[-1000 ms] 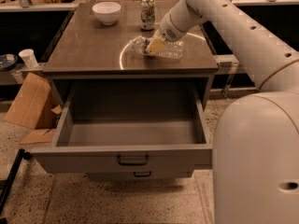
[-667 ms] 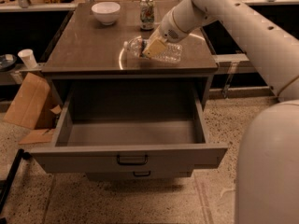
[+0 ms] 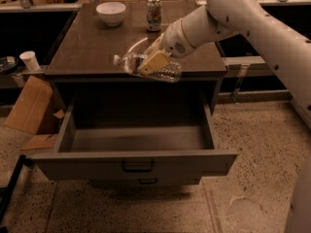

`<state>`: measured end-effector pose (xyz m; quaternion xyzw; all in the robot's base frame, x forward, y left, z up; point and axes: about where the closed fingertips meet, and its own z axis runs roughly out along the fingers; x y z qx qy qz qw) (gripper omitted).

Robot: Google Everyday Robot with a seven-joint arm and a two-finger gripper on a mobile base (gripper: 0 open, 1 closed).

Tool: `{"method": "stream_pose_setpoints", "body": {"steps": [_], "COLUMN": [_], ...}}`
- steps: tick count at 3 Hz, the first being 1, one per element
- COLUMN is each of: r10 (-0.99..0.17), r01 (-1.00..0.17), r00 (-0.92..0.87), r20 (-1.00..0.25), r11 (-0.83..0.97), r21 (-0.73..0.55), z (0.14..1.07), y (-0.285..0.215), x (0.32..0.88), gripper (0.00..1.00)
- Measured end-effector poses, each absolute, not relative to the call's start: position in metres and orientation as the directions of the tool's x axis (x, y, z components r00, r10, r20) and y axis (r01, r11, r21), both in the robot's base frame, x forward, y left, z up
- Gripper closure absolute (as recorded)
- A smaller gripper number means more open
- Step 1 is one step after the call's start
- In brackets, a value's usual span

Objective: Place water bottle into top drawer

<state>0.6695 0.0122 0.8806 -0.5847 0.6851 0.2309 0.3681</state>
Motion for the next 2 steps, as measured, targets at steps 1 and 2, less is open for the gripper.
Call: {"method": "stream_pose_setpoints", "body": {"steps": [1,2], "r10": [-0.631,-0.631], "r01": [-0.971,-0.977], "r00": [-0.045,-0.097], "r20": [-0.774,-0.769], "r11": [0.210,0.208], "r21": [-0.114,-0.047], "z": [0.881,0.852], "y": [0.012,0.026], "x": [0.669,0.658], "gripper": [1.00,1.00]}}
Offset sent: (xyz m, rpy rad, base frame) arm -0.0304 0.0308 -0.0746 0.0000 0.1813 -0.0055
